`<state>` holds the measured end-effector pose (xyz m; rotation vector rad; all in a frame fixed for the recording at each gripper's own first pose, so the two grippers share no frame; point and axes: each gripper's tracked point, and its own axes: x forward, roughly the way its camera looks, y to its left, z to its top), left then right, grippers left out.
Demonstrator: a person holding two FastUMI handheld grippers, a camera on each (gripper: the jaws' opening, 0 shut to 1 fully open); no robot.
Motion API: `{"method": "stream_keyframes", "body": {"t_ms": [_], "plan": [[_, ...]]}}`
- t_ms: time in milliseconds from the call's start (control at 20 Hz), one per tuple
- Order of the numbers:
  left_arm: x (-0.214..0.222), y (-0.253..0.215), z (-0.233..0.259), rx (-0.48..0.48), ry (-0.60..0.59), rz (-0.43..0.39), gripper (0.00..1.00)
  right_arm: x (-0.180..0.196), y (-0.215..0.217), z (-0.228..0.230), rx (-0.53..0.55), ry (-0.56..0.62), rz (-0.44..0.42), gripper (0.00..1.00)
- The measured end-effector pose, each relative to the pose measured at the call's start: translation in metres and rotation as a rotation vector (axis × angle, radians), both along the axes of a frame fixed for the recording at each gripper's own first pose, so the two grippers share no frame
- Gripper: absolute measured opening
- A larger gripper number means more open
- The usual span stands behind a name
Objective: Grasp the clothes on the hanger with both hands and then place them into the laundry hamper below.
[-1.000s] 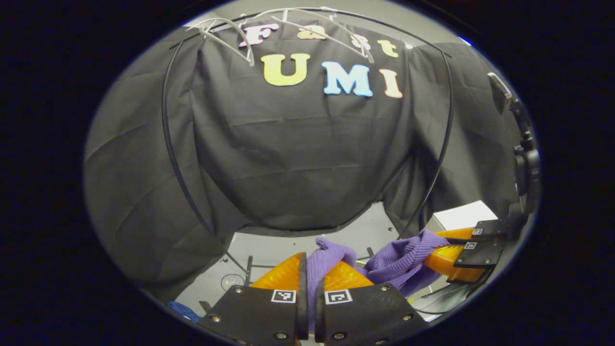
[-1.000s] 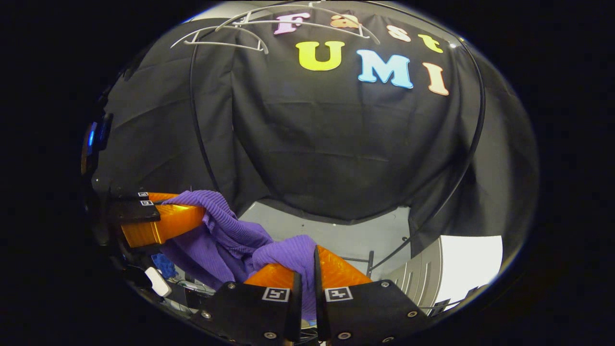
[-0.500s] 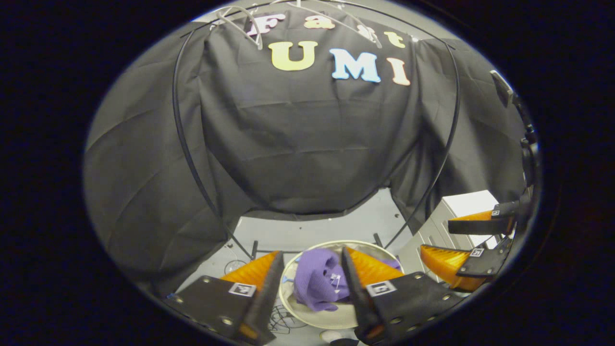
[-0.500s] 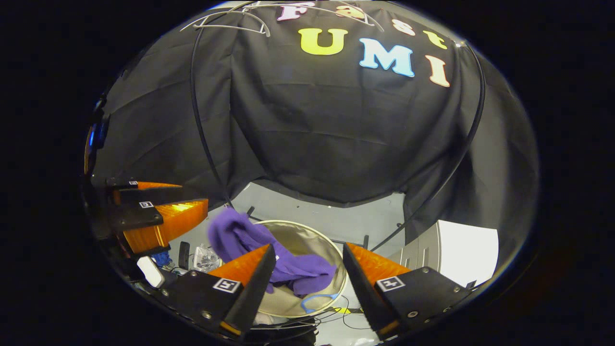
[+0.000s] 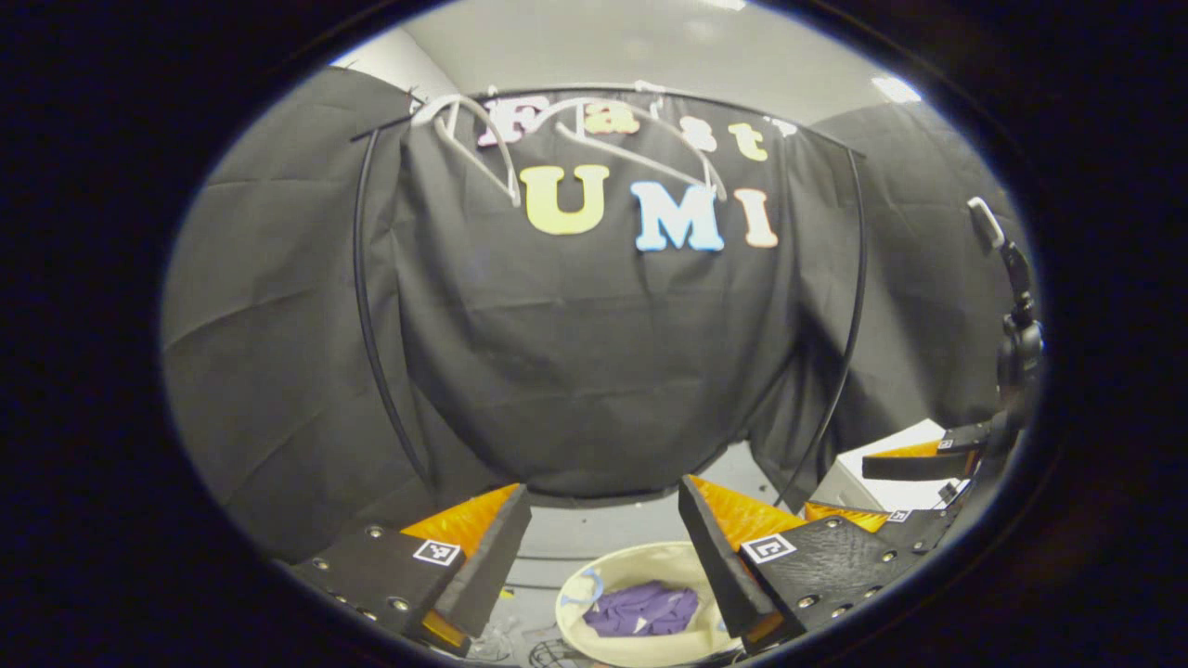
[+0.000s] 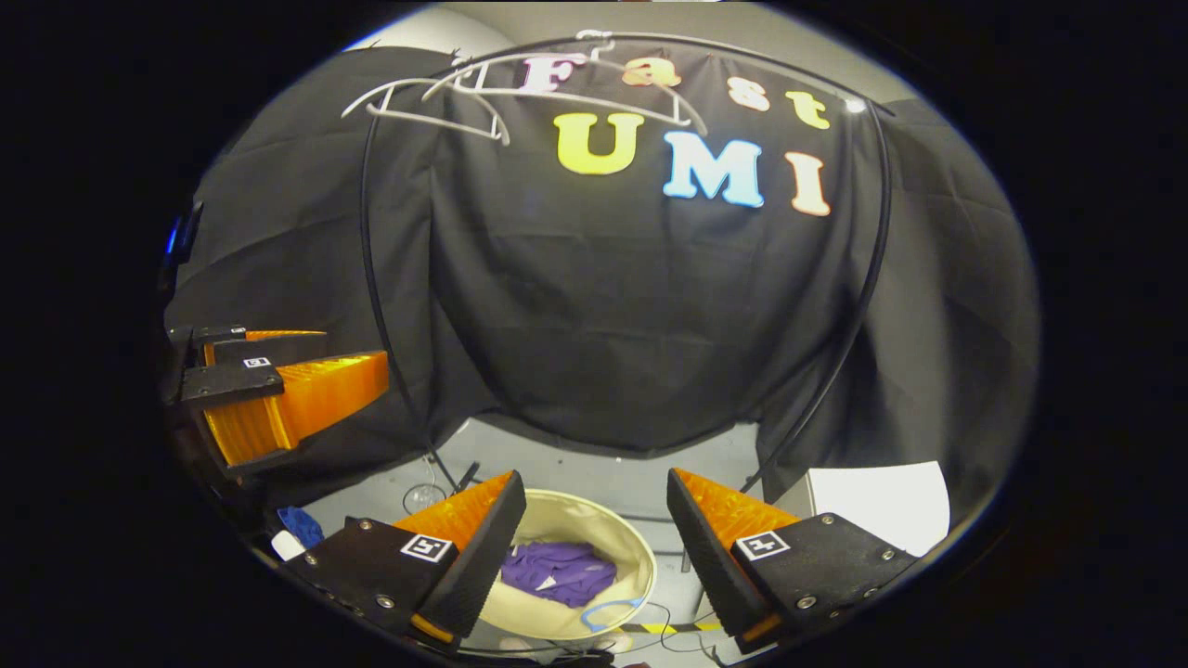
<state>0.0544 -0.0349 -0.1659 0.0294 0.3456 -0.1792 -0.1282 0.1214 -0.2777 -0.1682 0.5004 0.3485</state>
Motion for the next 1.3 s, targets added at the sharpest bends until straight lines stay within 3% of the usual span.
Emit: {"method": "stream_keyframes", "body": {"t_ms": [200,250,300,500,600,750,950,1000,1300], "plan": [[-0.004,-0.002,0.07,-0.035,-0.116,-0.001,0.93,0.009,-0.012,0.06,0.052,-0.123,-0.035,0.95],[-0.004,-0.002,0.085,-0.04,-0.138,0.002,0.99,0.008,-0.017,0.075,0.063,-0.152,-0.044,0.95],[-0.003,-0.003,0.098,-0.047,-0.163,0.006,0.93,0.008,-0.022,0.091,0.075,-0.176,-0.054,0.95],[-0.035,-0.003,0.138,-0.08,-0.24,0.016,0.93,-0.001,-0.049,0.142,0.139,-0.252,-0.093,0.95],[-0.043,-0.007,0.159,-0.093,-0.275,0.021,0.99,-0.005,-0.066,0.171,0.155,-0.301,-0.101,0.94],[-0.06,-0.006,0.191,-0.065,-0.339,0.046,0.99,-0.013,-0.091,0.206,0.179,-0.373,-0.105,0.95],[-0.086,-0.012,0.218,-0.041,-0.401,0.065,0.87,-0.025,-0.125,0.245,0.207,-0.442,-0.126,0.94],[-0.092,-0.014,0.224,-0.037,-0.413,0.072,0.98,-0.028,-0.134,0.253,0.212,-0.462,-0.135,0.94],[-0.127,-0.005,0.247,0.0,-0.47,0.114,0.98,-0.046,-0.176,0.281,0.233,-0.527,-0.171,0.94]]}}
